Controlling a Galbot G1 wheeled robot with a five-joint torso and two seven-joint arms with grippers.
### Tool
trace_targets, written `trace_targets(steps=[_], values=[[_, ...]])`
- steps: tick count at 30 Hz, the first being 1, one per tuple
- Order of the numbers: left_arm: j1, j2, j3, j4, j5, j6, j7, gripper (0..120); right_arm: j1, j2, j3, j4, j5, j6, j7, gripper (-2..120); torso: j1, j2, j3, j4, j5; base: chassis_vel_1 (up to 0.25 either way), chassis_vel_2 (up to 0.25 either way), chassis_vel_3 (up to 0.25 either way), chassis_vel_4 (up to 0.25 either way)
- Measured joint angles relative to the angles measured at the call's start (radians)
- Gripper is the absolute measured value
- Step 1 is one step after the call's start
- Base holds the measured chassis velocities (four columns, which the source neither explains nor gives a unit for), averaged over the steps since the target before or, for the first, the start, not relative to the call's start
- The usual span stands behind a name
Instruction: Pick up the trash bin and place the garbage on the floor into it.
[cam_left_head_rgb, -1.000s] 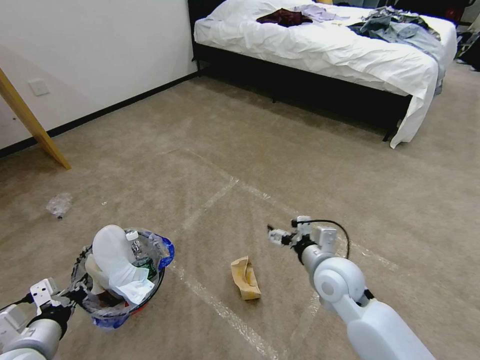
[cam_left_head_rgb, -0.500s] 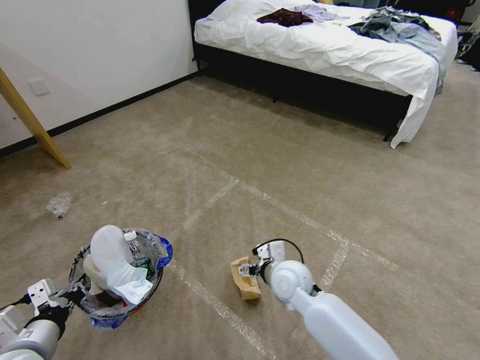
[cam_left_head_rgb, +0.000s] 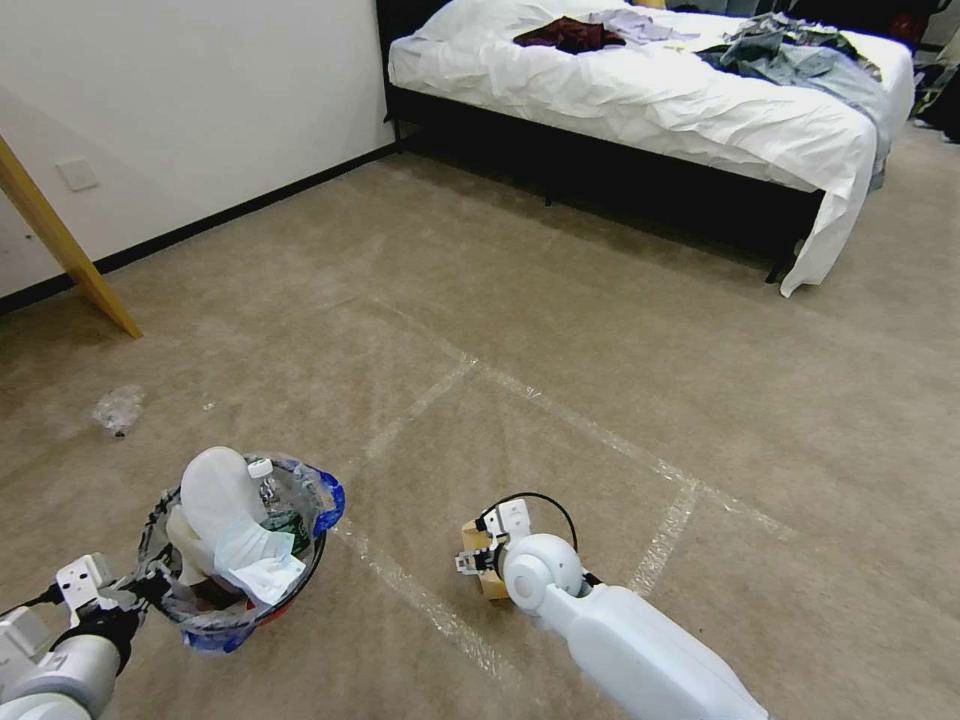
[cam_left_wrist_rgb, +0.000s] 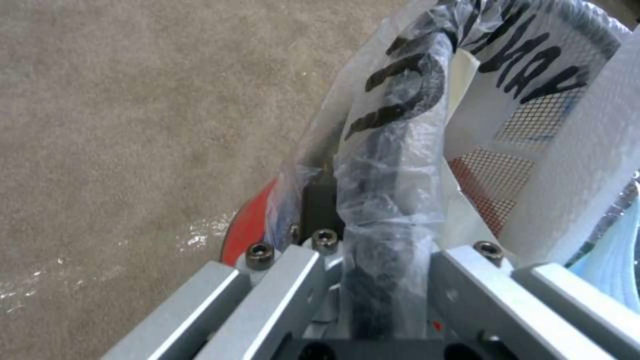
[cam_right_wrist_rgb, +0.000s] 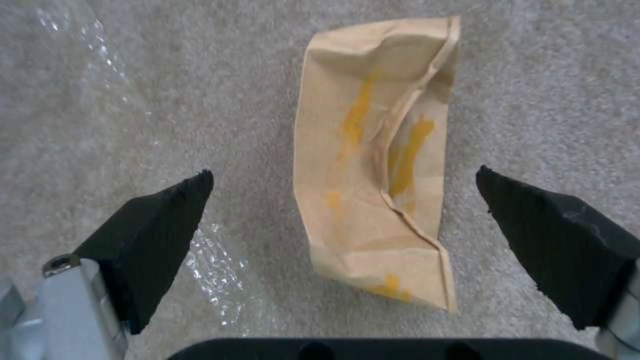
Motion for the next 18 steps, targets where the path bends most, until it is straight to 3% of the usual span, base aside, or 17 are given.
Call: trace_targets(steps=[18], values=[[0.01,-0.006,-0.003,-0.001,-0.001,-0.006,0.004,1,0.08,0.092,-0.059,-0.218,-0.119,0.011,-0.072,100,0.0,0.0,0.0,0.0,0.0,0.0,0.0,0.0,0.0]])
